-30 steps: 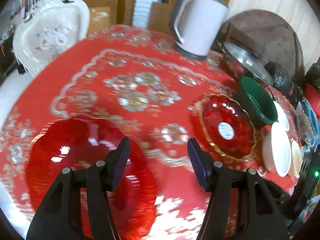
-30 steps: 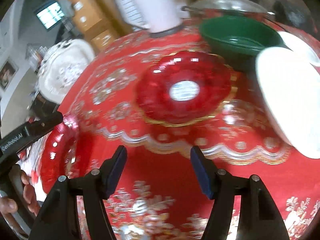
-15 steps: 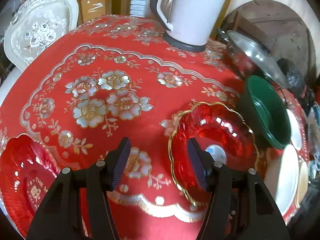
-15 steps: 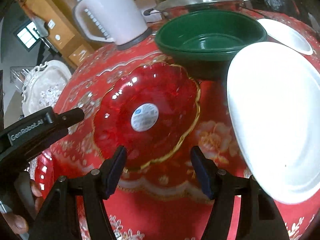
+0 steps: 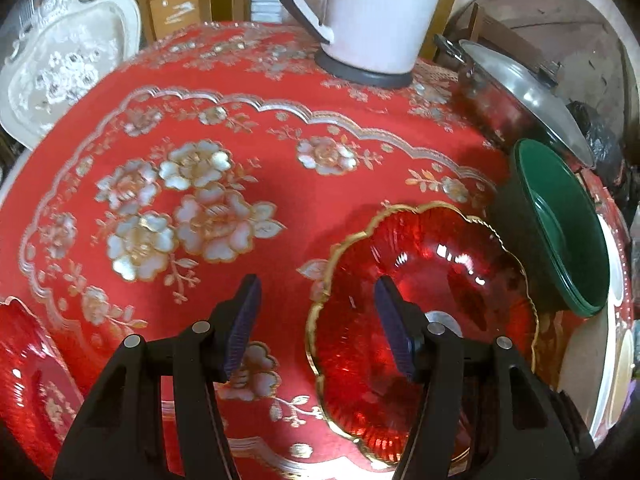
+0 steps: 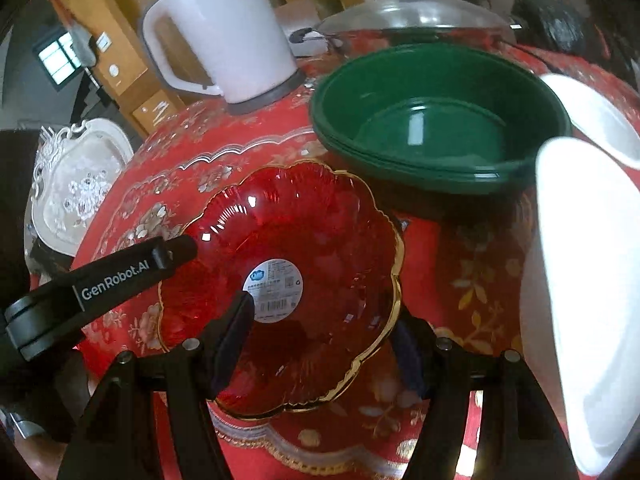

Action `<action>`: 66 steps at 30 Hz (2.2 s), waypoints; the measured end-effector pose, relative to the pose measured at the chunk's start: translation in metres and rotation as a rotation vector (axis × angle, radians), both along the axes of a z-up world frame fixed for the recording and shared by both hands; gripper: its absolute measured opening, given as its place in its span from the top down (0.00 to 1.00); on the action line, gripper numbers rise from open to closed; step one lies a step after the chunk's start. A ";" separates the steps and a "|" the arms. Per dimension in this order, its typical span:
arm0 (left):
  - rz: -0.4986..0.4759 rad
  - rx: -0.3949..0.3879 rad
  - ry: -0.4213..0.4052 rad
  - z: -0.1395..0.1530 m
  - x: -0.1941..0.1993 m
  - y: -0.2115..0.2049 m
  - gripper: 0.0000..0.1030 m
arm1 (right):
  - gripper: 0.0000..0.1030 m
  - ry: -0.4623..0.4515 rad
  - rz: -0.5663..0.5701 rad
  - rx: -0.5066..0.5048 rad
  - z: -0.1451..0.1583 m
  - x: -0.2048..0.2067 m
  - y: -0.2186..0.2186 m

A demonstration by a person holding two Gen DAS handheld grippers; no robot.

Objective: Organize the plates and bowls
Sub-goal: 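Open both tools and grasp the small red gold-rimmed bowl's rim, then lift the small red bowl with both tools over the wedding plate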

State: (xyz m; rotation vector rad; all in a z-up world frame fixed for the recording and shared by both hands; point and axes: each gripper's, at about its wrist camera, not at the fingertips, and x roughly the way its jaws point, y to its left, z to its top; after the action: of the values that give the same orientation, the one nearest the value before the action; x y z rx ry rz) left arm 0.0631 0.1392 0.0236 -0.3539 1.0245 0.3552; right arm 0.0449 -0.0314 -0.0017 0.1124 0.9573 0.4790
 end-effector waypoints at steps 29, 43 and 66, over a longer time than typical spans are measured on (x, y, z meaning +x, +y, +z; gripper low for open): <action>-0.011 -0.012 -0.081 0.031 -0.063 0.008 0.80 | 0.49 -0.172 0.066 -0.110 0.019 -0.040 0.022; 0.076 -0.020 -0.175 0.065 -0.161 0.056 0.80 | 0.49 -0.296 0.198 -0.066 0.061 -0.103 0.056; 0.284 0.014 -0.128 0.030 -0.275 0.129 0.80 | 0.49 -0.298 0.503 -0.147 0.030 -0.173 0.160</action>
State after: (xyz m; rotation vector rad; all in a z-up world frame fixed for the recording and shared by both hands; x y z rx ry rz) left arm -0.2114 0.2682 0.0533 -0.5054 0.8472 0.5876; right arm -0.1285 0.1281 0.0287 -0.3338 0.7183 0.8586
